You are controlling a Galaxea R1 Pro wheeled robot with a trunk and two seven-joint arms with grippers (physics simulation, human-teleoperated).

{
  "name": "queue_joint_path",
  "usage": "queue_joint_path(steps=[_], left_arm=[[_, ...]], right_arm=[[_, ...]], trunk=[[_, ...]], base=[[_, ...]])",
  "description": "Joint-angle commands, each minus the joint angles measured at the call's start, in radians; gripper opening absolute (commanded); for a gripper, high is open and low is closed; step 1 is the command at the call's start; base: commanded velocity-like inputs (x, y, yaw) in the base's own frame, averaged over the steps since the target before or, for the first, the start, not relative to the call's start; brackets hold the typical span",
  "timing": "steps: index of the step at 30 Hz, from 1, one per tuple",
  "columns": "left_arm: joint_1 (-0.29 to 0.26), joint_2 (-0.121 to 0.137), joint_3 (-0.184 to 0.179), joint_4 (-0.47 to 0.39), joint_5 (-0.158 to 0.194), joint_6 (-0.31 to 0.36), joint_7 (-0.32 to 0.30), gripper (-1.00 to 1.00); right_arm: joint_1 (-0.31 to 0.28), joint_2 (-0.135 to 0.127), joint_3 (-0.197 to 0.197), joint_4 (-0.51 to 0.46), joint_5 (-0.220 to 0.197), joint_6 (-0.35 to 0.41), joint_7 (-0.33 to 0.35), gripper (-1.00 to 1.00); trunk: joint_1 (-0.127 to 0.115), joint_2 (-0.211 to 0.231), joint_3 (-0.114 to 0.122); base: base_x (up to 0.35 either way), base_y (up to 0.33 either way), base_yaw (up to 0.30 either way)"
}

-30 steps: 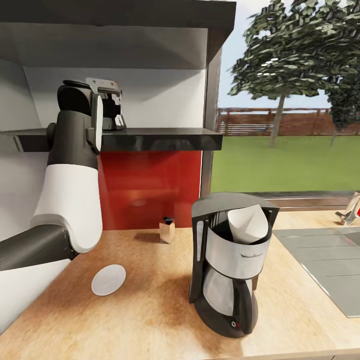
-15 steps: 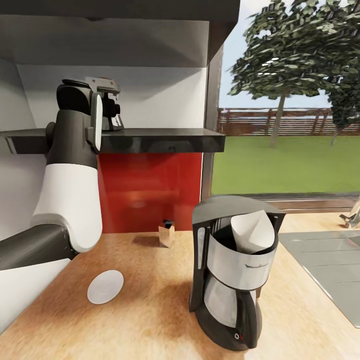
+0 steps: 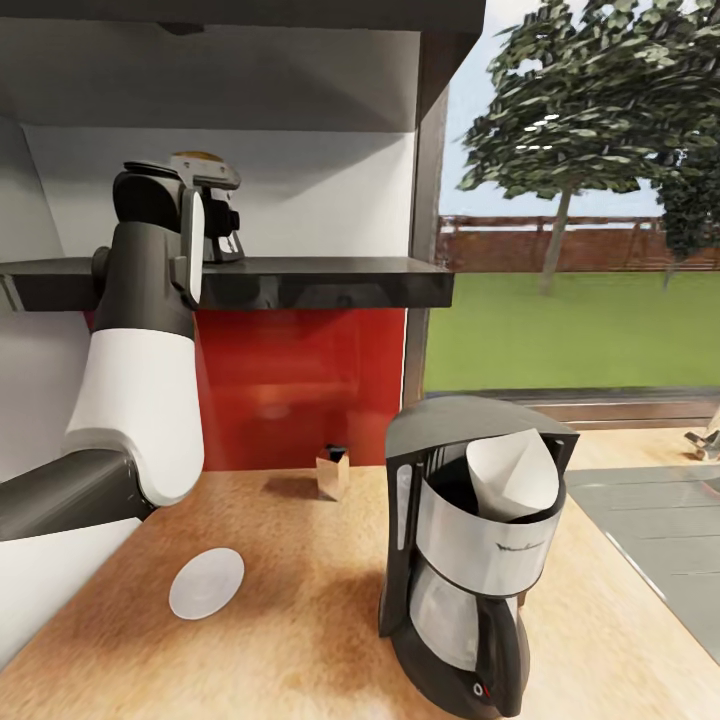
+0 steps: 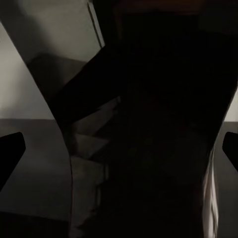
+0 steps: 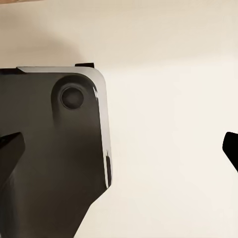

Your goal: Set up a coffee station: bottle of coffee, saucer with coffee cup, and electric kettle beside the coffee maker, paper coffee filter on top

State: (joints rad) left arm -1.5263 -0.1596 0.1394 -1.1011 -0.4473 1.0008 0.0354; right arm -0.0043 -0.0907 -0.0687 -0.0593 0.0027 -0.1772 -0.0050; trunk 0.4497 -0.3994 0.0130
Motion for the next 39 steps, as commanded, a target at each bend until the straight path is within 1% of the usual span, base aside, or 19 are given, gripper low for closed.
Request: queue_joint_path(steps=[1, 22, 23, 39], left_arm=[[0.000, 0.000, 0.002, 0.000, 0.004, 0.003, 0.004, 1.00], [0.001, 0.003, 0.005, -0.001, 0.007, 0.003, 0.000, 1.00], [0.001, 0.003, 0.005, -0.001, 0.008, 0.003, -0.001, -1.00], [0.002, 0.002, 0.006, -0.002, 0.010, 0.001, 0.000, -1.00]], right_arm=[[0.000, 0.000, -0.006, 0.001, 0.000, -0.004, 0.000, 1.00], [0.000, 0.000, -0.006, 0.001, 0.000, -0.004, 0.000, 1.00], [0.000, 0.000, -0.006, 0.001, 0.000, -0.004, 0.000, 1.00], [0.000, 0.000, -0.006, 0.002, 0.000, -0.005, 0.000, 1.00]], trunk=[[0.000, -0.001, 0.000], [0.000, -0.001, 0.000], [0.000, -0.001, 0.000], [0.000, -0.001, 0.000]], base=[[0.003, 0.000, 0.000], [0.021, 0.000, 0.000], [0.001, 0.000, 0.000], [0.000, 0.000, 0.000]])
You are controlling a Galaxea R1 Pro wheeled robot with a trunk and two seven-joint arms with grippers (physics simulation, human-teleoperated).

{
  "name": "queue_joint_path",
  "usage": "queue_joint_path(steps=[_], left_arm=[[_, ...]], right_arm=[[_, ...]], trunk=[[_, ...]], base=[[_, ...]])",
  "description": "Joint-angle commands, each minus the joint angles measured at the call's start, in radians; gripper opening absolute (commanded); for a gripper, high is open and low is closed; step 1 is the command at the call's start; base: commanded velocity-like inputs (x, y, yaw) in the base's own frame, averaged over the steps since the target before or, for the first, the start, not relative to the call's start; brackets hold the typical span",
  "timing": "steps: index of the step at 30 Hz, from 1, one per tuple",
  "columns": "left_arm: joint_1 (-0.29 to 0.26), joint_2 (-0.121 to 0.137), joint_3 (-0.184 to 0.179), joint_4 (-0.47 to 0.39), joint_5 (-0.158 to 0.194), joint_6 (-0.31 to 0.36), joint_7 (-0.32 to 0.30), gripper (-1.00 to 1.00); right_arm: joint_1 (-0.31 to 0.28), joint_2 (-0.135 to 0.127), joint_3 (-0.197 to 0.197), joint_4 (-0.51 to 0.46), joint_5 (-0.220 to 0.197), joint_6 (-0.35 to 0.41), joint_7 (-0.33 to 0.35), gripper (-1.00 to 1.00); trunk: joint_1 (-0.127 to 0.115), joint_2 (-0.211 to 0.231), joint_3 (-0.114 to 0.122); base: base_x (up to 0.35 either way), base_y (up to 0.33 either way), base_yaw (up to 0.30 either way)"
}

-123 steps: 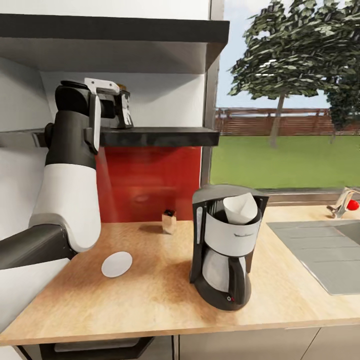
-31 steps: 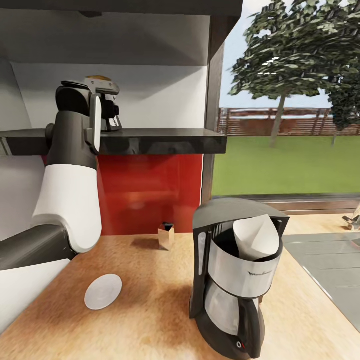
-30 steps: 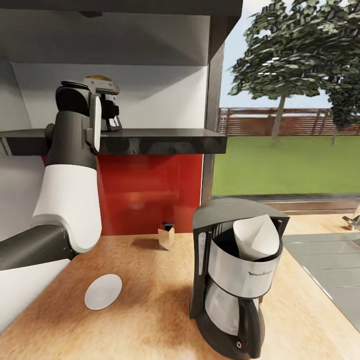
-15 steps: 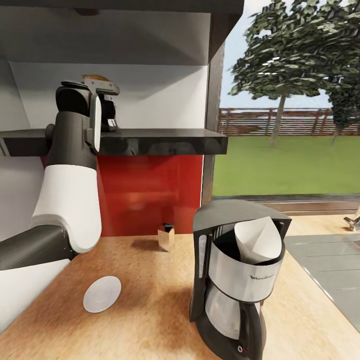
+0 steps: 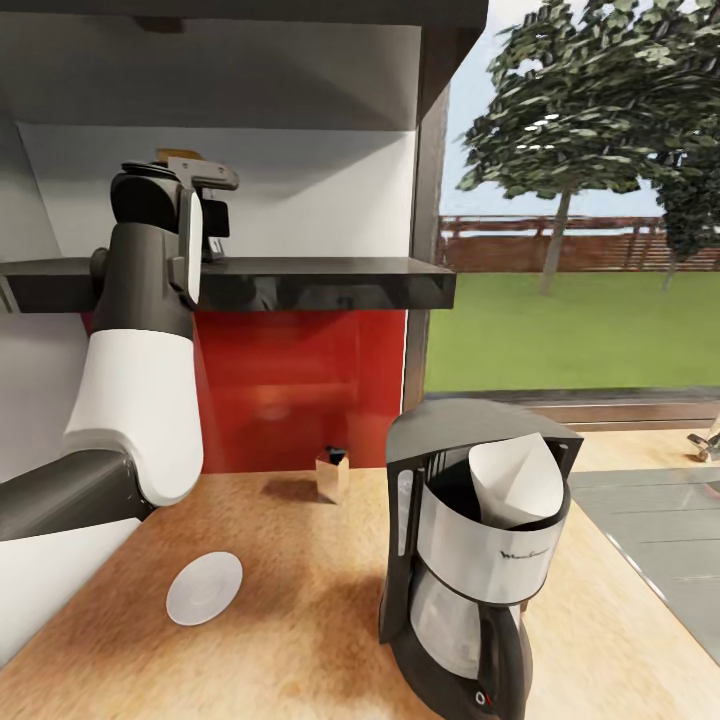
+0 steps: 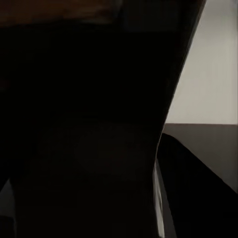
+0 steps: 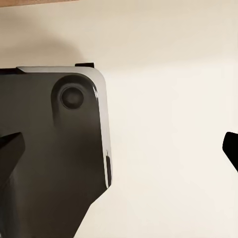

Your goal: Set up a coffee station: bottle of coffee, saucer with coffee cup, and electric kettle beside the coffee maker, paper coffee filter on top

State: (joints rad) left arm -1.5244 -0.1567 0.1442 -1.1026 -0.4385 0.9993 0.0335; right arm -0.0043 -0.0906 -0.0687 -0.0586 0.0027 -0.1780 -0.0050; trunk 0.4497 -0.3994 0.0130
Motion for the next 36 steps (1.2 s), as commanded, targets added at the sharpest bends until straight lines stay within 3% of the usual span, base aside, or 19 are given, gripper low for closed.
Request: queue_joint_path(steps=[1, 6, 10, 26, 36], left_arm=[[0.000, -0.001, 0.001, 0.000, 0.001, 0.002, 0.001, -1.00], [0.000, -0.002, -0.005, -0.002, 0.001, 0.002, 0.002, -1.00], [0.000, -0.004, -0.006, -0.039, 0.001, 0.002, 0.000, -1.00], [0.001, -0.004, -0.006, -0.044, 0.001, 0.002, -0.004, -1.00], [0.078, -0.004, -0.008, -0.099, 0.001, 0.002, -0.011, -1.00]], right_arm=[[0.000, 0.000, -0.006, 0.001, 0.000, -0.003, 0.000, 1.00], [0.000, 0.000, -0.006, 0.000, 0.000, -0.004, 0.000, 1.00], [0.000, 0.000, -0.006, 0.000, 0.000, -0.005, 0.000, 1.00], [0.000, 0.001, -0.005, -0.002, 0.000, -0.005, 0.000, 1.00], [0.000, 0.010, -0.006, -0.009, -0.001, -0.005, 0.007, 1.00]], trunk=[[0.000, -0.001, 0.000], [0.000, -0.001, 0.000], [0.000, -0.001, 0.000], [0.000, -0.001, 0.000], [0.000, -0.001, 0.000]], base=[[0.000, 0.000, 0.000], [-0.067, 0.000, 0.000], [-0.309, 0.000, 0.000], [-0.336, 0.000, 0.000], [-0.337, 0.000, 0.000]])
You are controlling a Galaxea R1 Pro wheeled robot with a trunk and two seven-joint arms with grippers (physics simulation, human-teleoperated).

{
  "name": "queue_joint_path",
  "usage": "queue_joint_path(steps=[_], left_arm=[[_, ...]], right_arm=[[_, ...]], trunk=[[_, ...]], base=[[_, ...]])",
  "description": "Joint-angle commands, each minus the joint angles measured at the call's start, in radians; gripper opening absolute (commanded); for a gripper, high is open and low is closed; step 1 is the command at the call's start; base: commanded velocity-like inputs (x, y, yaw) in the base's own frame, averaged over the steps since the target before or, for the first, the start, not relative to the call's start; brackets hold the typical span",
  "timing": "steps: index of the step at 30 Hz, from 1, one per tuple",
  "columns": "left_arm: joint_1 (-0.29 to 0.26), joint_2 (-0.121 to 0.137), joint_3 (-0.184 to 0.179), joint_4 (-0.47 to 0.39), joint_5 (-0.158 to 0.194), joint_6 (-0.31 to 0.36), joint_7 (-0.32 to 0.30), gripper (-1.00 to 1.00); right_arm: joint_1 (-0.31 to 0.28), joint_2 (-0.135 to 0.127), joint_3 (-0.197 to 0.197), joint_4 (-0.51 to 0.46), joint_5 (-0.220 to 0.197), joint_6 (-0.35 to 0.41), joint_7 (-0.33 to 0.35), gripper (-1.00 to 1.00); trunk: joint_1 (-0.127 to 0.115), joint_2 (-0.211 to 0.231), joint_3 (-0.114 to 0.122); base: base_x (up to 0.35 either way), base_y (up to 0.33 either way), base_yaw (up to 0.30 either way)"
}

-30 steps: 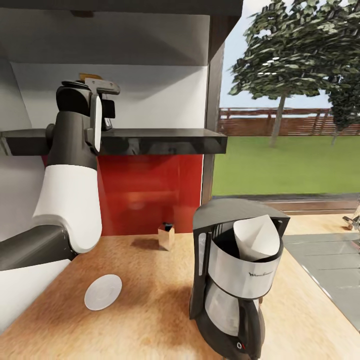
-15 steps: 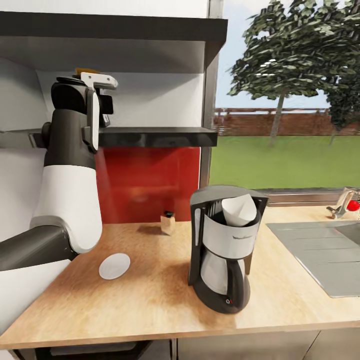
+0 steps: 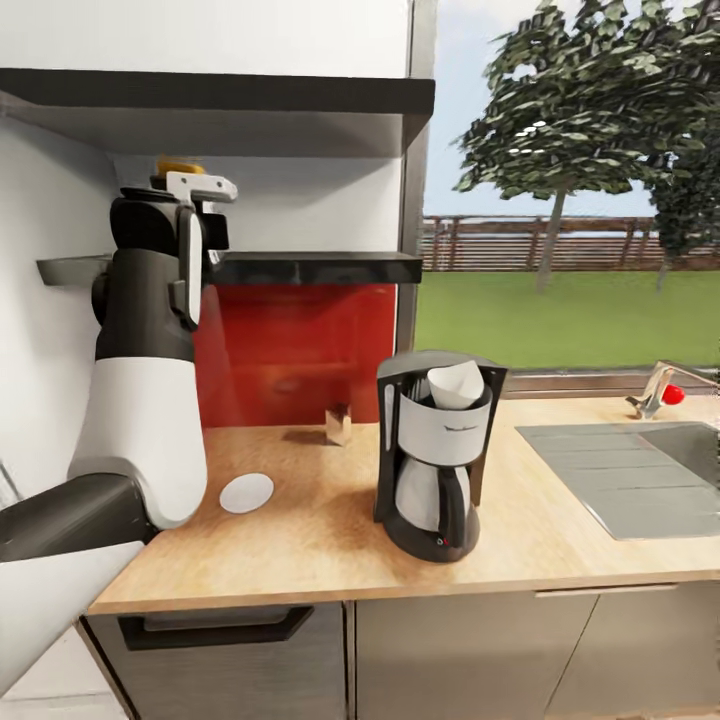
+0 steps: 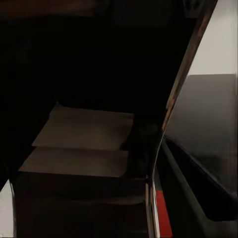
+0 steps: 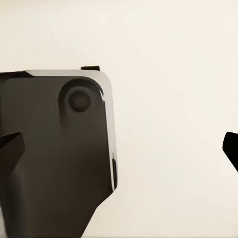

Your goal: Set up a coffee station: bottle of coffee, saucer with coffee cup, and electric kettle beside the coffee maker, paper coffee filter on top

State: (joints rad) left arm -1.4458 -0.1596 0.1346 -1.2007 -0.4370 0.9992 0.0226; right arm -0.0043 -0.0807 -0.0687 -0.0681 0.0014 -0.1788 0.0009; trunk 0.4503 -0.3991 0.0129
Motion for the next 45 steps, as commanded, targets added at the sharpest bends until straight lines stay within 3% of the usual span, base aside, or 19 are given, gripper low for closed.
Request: queue_joint_path(steps=[1, 10, 16, 20, 23, 27, 29, 32, 35, 39, 40, 41, 45], left_arm=[[0.015, -0.001, 0.001, -0.003, 0.000, 0.002, -0.002, -1.00], [0.056, -0.001, 0.001, -0.005, 0.000, 0.002, -0.003, -1.00], [0.147, -0.001, -0.002, -0.005, 0.000, -0.026, -0.004, -1.00], [0.296, 0.002, -0.051, -0.052, 0.000, -0.093, -0.004, -1.00], [0.393, 0.003, -0.061, -0.094, 0.000, -0.137, -0.006, -1.00], [0.481, 0.008, -0.061, -0.109, 0.001, -0.153, -0.032, -1.00], [0.534, 0.009, -0.060, -0.106, 0.005, -0.199, -0.043, -1.00], [0.608, 0.009, -0.062, -0.098, 0.034, -0.324, -0.049, -1.00], [0.658, 0.009, -0.069, -0.080, 0.044, -0.364, -0.066, -1.00], [0.695, 0.013, -0.076, -0.028, 0.045, -0.419, -0.195, -1.00], [0.702, 0.015, -0.076, -0.006, 0.044, -0.451, -0.227, -1.00], [0.714, 0.017, -0.073, 0.045, 0.043, -0.526, -0.263, -1.00], [0.723, 0.018, -0.068, 0.158, 0.043, -0.668, -0.279, -1.00]], right_arm=[[0.000, 0.001, -0.006, 0.002, 0.000, -0.004, 0.001, 1.00], [0.000, 0.001, -0.006, 0.002, 0.000, -0.004, 0.001, 1.00], [0.000, 0.001, -0.006, 0.002, 0.000, -0.004, -0.001, 1.00], [0.000, 0.001, -0.006, 0.002, 0.000, -0.004, -0.002, 1.00], [0.000, 0.004, -0.006, 0.001, 0.000, -0.004, -0.002, 1.00], [0.000, 0.012, -0.006, 0.001, -0.001, -0.005, -0.002, 1.00], [0.000, 0.014, -0.006, 0.000, -0.001, -0.005, -0.002, 1.00], [0.000, 0.016, -0.006, -0.009, -0.001, -0.005, -0.002, 1.00], [0.000, 0.016, -0.007, -0.018, -0.002, -0.006, -0.001, 1.00], [0.000, 0.016, -0.010, -0.028, -0.006, -0.006, 0.000, 1.00], [0.000, 0.016, -0.012, -0.033, -0.006, -0.006, 0.000, 1.00], [0.000, 0.016, -0.013, -0.038, -0.007, -0.006, 0.001, 1.00], [0.000, 0.016, -0.014, -0.040, -0.007, -0.005, 0.002, 1.00]], trunk=[[0.000, -0.001, 0.000], [0.000, -0.001, 0.000], [0.000, -0.001, 0.000], [0.000, -0.001, 0.000], [0.000, -0.001, 0.000], [0.000, -0.001, 0.000], [0.000, -0.001, 0.000], [0.000, -0.001, 0.000], [0.000, -0.001, 0.000], [0.000, -0.001, 0.000], [0.000, -0.001, 0.000], [0.000, -0.001, 0.000], [0.000, -0.001, 0.000]], base=[[-0.337, 0.000, 0.000], [-0.336, 0.000, 0.000], [-0.108, 0.000, 0.000], [-0.007, 0.000, 0.000], [0.000, 0.000, 0.000], [0.000, 0.000, 0.000], [0.000, 0.000, 0.000], [0.000, 0.000, 0.000], [0.000, 0.000, 0.000], [0.000, 0.000, 0.000], [0.000, 0.000, 0.000], [0.000, 0.000, 0.000], [0.000, 0.000, -0.069]])
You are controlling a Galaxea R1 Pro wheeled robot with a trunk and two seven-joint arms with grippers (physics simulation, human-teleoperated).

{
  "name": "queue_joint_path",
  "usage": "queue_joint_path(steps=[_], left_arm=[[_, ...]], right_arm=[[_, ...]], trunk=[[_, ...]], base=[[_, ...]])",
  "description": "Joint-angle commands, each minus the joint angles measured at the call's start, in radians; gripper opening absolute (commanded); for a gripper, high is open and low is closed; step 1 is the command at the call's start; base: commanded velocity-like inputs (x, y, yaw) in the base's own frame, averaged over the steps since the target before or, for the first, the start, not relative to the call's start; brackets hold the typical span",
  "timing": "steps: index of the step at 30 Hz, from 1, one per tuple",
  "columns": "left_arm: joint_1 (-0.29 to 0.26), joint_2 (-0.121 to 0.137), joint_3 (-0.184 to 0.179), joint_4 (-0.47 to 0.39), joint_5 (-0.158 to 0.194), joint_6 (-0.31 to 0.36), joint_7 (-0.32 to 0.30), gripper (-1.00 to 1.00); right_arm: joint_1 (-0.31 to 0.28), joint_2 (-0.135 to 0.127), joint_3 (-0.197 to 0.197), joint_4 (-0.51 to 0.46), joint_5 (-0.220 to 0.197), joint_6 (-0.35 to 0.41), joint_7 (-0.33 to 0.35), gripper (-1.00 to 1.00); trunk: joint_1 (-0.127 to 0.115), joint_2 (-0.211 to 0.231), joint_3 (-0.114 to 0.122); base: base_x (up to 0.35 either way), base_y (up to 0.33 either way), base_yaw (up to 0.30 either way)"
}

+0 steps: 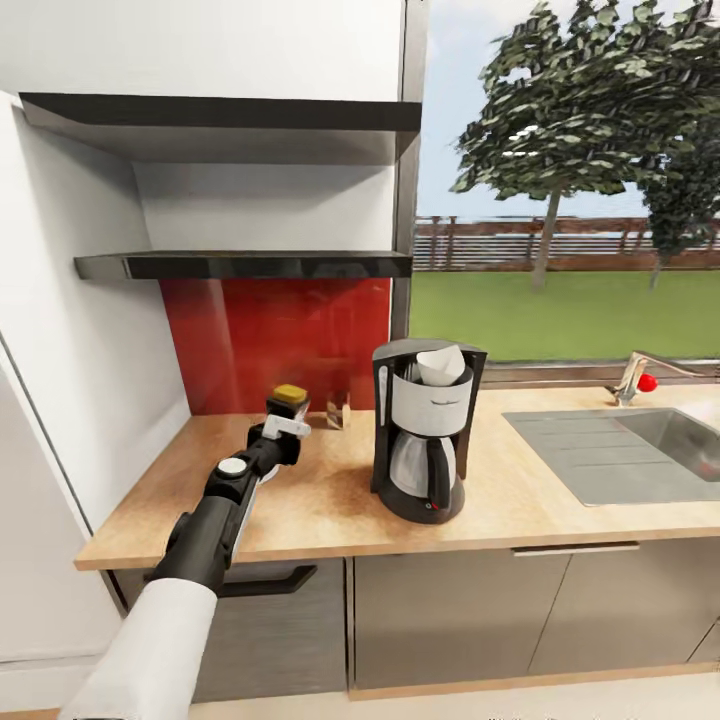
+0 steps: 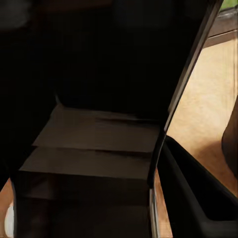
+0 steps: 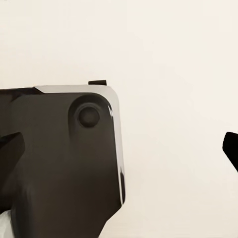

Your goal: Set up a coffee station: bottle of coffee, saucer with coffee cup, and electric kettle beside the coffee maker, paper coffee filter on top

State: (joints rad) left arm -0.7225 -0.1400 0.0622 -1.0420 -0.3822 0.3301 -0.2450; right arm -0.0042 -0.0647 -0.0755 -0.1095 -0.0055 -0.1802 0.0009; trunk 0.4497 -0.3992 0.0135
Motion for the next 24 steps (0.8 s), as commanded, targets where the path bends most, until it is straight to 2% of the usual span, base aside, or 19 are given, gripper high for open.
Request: queue_joint_path(steps=[1, 6, 9, 10, 11, 12, 13, 15, 18, 24], left_arm=[[0.001, -0.002, 0.005, 0.023, -0.012, -0.027, -0.012, -1.00], [0.002, -0.002, 0.011, 0.071, 0.004, -0.065, 0.007, -1.00], [0.005, -0.001, 0.030, 0.080, 0.022, -0.070, 0.022, -1.00], [0.009, -0.001, 0.041, 0.081, 0.026, -0.081, 0.025, -1.00], [0.016, -0.001, 0.059, 0.084, 0.030, -0.134, 0.028, -1.00], [0.018, 0.000, 0.066, 0.087, 0.031, -0.152, 0.029, -1.00], [0.019, 0.000, 0.075, 0.091, 0.032, -0.164, 0.030, -1.00], [0.020, -0.001, 0.133, 0.102, 0.037, -0.182, 0.049, -1.00], [0.020, -0.002, 0.169, 0.122, 0.041, -0.191, 0.078, -1.00], [0.020, -0.003, 0.181, 0.177, 0.041, -0.239, 0.101, -1.00]], right_arm=[[0.000, 0.000, -0.007, 0.001, -0.001, -0.004, 0.002, 1.00], [0.000, 0.000, -0.006, -0.001, -0.001, -0.004, 0.002, 1.00], [0.000, 0.002, -0.006, -0.001, -0.001, -0.005, 0.002, 1.00], [0.000, 0.004, -0.006, 0.000, -0.001, -0.005, 0.002, 1.00], [0.000, 0.006, -0.006, -0.001, -0.001, -0.005, 0.002, 1.00], [0.000, 0.006, -0.006, -0.001, 0.000, -0.005, 0.002, 1.00], [0.000, 0.006, -0.006, 0.000, 0.000, -0.005, 0.002, 1.00], [0.000, 0.007, -0.004, -0.001, 0.002, -0.005, 0.002, 1.00], [-0.001, 0.010, -0.003, -0.023, 0.003, -0.004, 0.002, 1.00], [-0.001, 0.011, -0.003, -0.042, 0.005, -0.004, 0.002, 1.00]], trunk=[[0.000, -0.001, 0.000], [0.000, -0.001, 0.003], [0.000, -0.001, 0.005], [0.000, -0.001, 0.005], [0.000, -0.001, 0.005], [0.000, -0.001, 0.005], [0.000, -0.001, 0.006], [0.000, -0.001, 0.006], [0.000, -0.001, 0.006], [0.000, -0.001, 0.006]], base=[[0.000, 0.000, -0.204], [0.000, 0.000, -0.241], [0.000, 0.000, -0.255], [0.000, 0.000, -0.256], [0.000, 0.000, -0.133], [0.000, 0.000, -0.085], [0.000, 0.000, -0.055], [0.000, 0.000, -0.021], [0.002, 0.000, -0.006], [0.212, 0.000, -0.001]])
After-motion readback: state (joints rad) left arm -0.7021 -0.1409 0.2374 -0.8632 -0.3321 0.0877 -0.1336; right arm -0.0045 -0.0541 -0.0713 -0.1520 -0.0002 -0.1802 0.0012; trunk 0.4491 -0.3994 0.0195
